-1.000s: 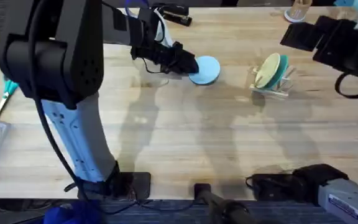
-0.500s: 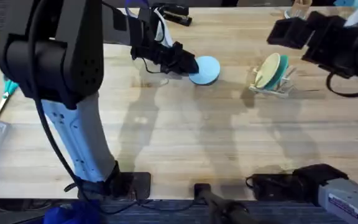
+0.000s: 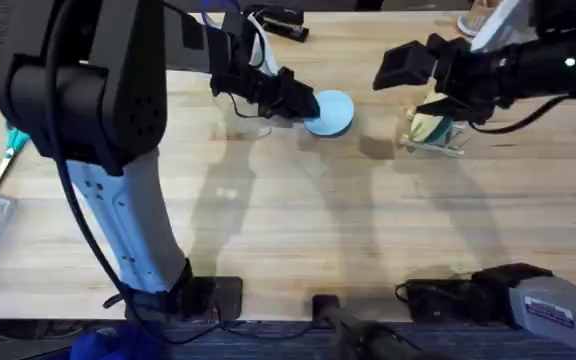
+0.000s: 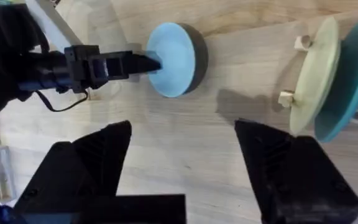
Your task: Pick up the plates from the table one by one and place each into a slot on the dish rack.
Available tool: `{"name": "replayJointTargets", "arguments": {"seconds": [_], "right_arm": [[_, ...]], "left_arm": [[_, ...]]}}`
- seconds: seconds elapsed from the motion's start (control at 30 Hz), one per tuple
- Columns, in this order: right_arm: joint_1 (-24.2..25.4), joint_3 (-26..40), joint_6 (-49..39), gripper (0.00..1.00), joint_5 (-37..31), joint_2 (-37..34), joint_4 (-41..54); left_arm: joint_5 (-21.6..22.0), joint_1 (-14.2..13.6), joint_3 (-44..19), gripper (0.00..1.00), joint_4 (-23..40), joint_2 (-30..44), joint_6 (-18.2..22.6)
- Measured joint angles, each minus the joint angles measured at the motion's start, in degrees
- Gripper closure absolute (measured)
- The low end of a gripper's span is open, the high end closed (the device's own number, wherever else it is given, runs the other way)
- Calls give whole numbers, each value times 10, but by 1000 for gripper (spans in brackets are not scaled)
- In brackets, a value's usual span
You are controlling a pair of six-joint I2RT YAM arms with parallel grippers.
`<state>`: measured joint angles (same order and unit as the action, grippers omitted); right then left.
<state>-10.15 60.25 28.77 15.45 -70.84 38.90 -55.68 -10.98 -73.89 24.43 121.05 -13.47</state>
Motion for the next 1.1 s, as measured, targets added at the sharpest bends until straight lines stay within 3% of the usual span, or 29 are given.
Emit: {"name": "replayJointTargets", "arguments": {"seconds": [0.5,1.1], "right_arm": [[-34,0,-130,6,16,-96,-73],[-36,0,-150,5,16,-208,-147]], "left_arm": [[0,0,0,961,0,0,0],[0,0,0,961,0,0,0]]}}
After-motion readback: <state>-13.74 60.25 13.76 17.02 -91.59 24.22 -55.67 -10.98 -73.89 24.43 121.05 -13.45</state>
